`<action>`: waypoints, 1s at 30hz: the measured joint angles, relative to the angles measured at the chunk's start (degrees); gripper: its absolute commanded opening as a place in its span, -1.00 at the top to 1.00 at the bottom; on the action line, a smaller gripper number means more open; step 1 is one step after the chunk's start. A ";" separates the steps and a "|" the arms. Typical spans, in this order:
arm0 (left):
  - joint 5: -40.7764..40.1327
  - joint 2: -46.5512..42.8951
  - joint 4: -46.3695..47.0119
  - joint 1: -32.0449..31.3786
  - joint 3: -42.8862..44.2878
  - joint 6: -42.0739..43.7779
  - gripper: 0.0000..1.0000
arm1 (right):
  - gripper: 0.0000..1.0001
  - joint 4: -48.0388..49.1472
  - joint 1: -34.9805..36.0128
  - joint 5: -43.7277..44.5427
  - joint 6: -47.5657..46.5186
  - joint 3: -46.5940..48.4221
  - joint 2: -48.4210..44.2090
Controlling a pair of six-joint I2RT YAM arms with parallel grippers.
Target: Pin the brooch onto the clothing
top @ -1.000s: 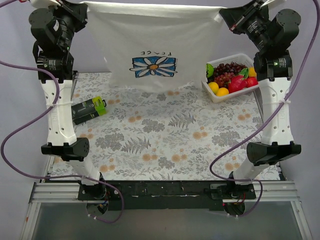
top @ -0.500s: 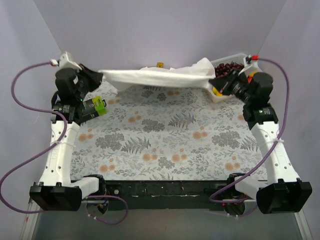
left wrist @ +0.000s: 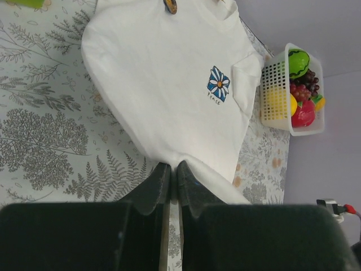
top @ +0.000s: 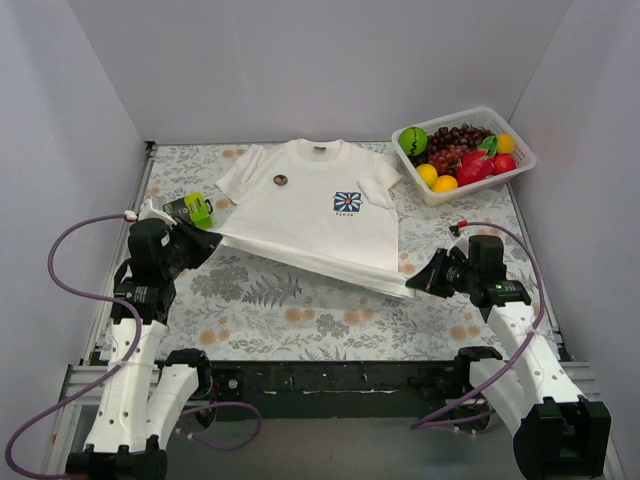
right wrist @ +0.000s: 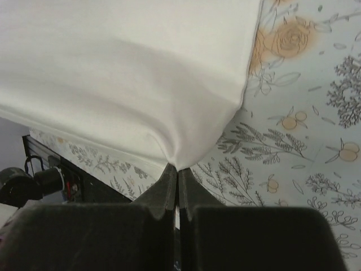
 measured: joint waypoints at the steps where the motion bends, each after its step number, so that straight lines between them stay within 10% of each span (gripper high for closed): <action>1: 0.04 -1.03 -1.18 0.00 -0.17 -0.44 1.00 | 0.97 -1.38 0.00 -0.15 -0.24 -0.98 -0.24; 30: -2.56 -13.38 -35.52 0.00 -1.46 -5.09 1.00 | 0.97 -30.53 1.20 0.72 -6.01 -0.35 -7.50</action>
